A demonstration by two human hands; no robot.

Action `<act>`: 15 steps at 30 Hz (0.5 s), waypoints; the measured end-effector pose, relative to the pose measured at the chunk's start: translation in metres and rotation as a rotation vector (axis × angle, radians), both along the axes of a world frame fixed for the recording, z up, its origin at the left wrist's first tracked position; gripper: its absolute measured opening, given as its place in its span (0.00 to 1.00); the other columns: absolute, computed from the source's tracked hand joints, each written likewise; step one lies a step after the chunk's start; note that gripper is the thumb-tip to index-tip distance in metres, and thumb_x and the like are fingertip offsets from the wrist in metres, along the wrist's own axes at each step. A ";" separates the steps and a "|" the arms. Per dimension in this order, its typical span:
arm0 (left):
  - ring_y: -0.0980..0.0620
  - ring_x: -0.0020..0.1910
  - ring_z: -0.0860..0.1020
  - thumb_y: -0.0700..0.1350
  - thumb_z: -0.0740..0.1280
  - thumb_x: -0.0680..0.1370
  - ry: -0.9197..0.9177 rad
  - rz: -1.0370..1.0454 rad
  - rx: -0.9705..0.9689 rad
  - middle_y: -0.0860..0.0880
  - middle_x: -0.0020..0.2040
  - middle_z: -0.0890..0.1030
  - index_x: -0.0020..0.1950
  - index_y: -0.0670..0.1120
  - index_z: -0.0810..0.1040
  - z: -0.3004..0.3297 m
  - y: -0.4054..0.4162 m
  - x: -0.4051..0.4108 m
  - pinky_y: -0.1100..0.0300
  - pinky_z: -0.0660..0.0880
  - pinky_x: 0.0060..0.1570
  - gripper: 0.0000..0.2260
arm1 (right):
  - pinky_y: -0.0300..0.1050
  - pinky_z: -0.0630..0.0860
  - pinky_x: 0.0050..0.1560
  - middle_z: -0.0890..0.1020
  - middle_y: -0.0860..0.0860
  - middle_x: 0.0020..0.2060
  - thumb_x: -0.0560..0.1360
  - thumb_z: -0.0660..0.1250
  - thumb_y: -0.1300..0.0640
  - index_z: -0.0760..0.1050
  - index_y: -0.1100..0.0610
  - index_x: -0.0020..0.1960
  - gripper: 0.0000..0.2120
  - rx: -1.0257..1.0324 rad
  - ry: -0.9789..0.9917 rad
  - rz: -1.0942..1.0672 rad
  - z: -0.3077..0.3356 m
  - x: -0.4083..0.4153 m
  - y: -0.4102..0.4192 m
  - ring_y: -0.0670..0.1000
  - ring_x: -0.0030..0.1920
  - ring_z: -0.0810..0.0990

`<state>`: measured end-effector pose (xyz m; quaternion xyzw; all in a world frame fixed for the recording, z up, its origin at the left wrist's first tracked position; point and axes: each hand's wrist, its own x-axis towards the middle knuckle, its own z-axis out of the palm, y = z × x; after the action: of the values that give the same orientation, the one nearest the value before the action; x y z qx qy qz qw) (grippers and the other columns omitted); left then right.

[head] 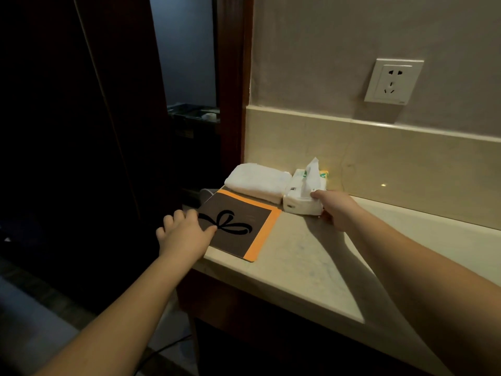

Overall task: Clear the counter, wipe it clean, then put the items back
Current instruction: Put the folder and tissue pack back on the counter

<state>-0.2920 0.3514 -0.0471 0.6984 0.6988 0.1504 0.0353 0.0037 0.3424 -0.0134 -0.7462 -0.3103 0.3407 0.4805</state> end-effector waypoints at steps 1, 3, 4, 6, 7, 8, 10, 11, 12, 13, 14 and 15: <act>0.44 0.68 0.64 0.64 0.59 0.78 0.002 0.010 0.008 0.45 0.69 0.68 0.73 0.50 0.65 0.000 -0.002 0.001 0.49 0.64 0.64 0.28 | 0.40 0.64 0.27 0.77 0.56 0.40 0.75 0.66 0.55 0.75 0.59 0.56 0.12 -0.002 -0.004 -0.008 0.000 -0.001 0.000 0.52 0.30 0.72; 0.44 0.68 0.64 0.63 0.57 0.79 0.019 0.027 0.017 0.45 0.69 0.67 0.73 0.49 0.64 -0.001 -0.004 0.004 0.50 0.64 0.64 0.28 | 0.41 0.67 0.31 0.78 0.57 0.44 0.75 0.66 0.55 0.75 0.59 0.55 0.11 0.008 0.001 -0.023 0.000 -0.003 0.000 0.53 0.34 0.75; 0.44 0.68 0.64 0.63 0.57 0.79 0.029 0.031 0.018 0.45 0.69 0.67 0.73 0.49 0.64 -0.002 -0.004 0.004 0.50 0.63 0.64 0.28 | 0.42 0.69 0.34 0.79 0.57 0.45 0.75 0.66 0.55 0.75 0.58 0.54 0.10 0.011 0.007 -0.030 -0.001 -0.004 0.000 0.54 0.37 0.76; 0.44 0.68 0.64 0.63 0.56 0.79 0.039 0.036 0.016 0.45 0.69 0.67 0.73 0.48 0.63 -0.001 -0.005 0.004 0.50 0.63 0.64 0.28 | 0.45 0.72 0.41 0.80 0.57 0.48 0.75 0.66 0.55 0.75 0.58 0.53 0.09 0.020 0.009 -0.038 0.000 -0.007 0.000 0.56 0.43 0.77; 0.44 0.68 0.64 0.63 0.56 0.79 0.039 0.036 0.011 0.44 0.69 0.67 0.73 0.48 0.63 -0.001 -0.004 0.004 0.49 0.63 0.64 0.27 | 0.45 0.72 0.42 0.80 0.58 0.49 0.75 0.65 0.55 0.75 0.58 0.53 0.09 0.023 0.006 -0.042 0.000 -0.007 0.000 0.56 0.44 0.78; 0.44 0.68 0.64 0.63 0.56 0.79 0.037 0.035 0.003 0.44 0.70 0.67 0.73 0.48 0.63 0.000 -0.004 0.005 0.49 0.63 0.65 0.27 | 0.45 0.73 0.42 0.80 0.57 0.48 0.76 0.65 0.55 0.75 0.58 0.54 0.10 0.025 0.004 -0.043 0.000 -0.008 0.000 0.56 0.44 0.78; 0.44 0.68 0.63 0.63 0.56 0.80 0.033 0.034 -0.011 0.44 0.70 0.66 0.73 0.48 0.63 0.001 -0.004 0.006 0.49 0.62 0.65 0.27 | 0.42 0.72 0.35 0.79 0.56 0.43 0.76 0.65 0.55 0.76 0.59 0.56 0.11 0.022 -0.001 -0.035 0.000 -0.009 0.000 0.54 0.39 0.77; 0.44 0.68 0.63 0.63 0.56 0.80 0.032 0.034 -0.014 0.44 0.70 0.66 0.73 0.48 0.63 0.002 -0.004 0.006 0.49 0.62 0.65 0.28 | 0.41 0.69 0.32 0.78 0.54 0.40 0.76 0.65 0.55 0.76 0.59 0.55 0.11 0.013 -0.010 -0.032 0.000 -0.009 -0.001 0.52 0.36 0.76; 0.44 0.69 0.63 0.63 0.56 0.80 0.032 0.033 -0.015 0.44 0.70 0.66 0.74 0.48 0.62 0.003 -0.004 0.007 0.49 0.62 0.65 0.28 | 0.41 0.67 0.30 0.77 0.53 0.37 0.76 0.64 0.56 0.75 0.59 0.54 0.10 0.001 -0.021 -0.031 0.001 -0.010 -0.001 0.51 0.34 0.74; 0.44 0.69 0.63 0.63 0.56 0.80 0.032 0.031 -0.014 0.44 0.71 0.66 0.74 0.48 0.62 0.003 -0.004 0.006 0.49 0.62 0.65 0.28 | 0.41 0.67 0.31 0.76 0.53 0.37 0.76 0.64 0.56 0.75 0.60 0.54 0.09 -0.006 -0.029 -0.034 0.001 -0.010 -0.001 0.51 0.34 0.74; 0.44 0.69 0.63 0.63 0.56 0.80 0.035 0.027 -0.012 0.44 0.71 0.66 0.74 0.48 0.62 0.003 -0.004 0.006 0.49 0.62 0.65 0.28 | 0.41 0.68 0.33 0.77 0.54 0.39 0.76 0.64 0.56 0.75 0.60 0.54 0.10 -0.010 -0.042 -0.037 0.000 -0.009 -0.001 0.52 0.36 0.75; 0.44 0.69 0.63 0.63 0.56 0.80 0.038 0.024 -0.008 0.44 0.71 0.66 0.74 0.48 0.62 0.003 -0.004 0.005 0.49 0.63 0.65 0.28 | 0.42 0.69 0.35 0.78 0.55 0.42 0.76 0.64 0.56 0.76 0.60 0.54 0.10 -0.018 -0.060 -0.038 0.000 -0.009 -0.001 0.54 0.40 0.76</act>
<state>-0.2866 0.3474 -0.0443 0.6926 0.7082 0.1347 0.0232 -0.0051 0.3412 -0.0135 -0.7661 -0.3072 0.3117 0.4707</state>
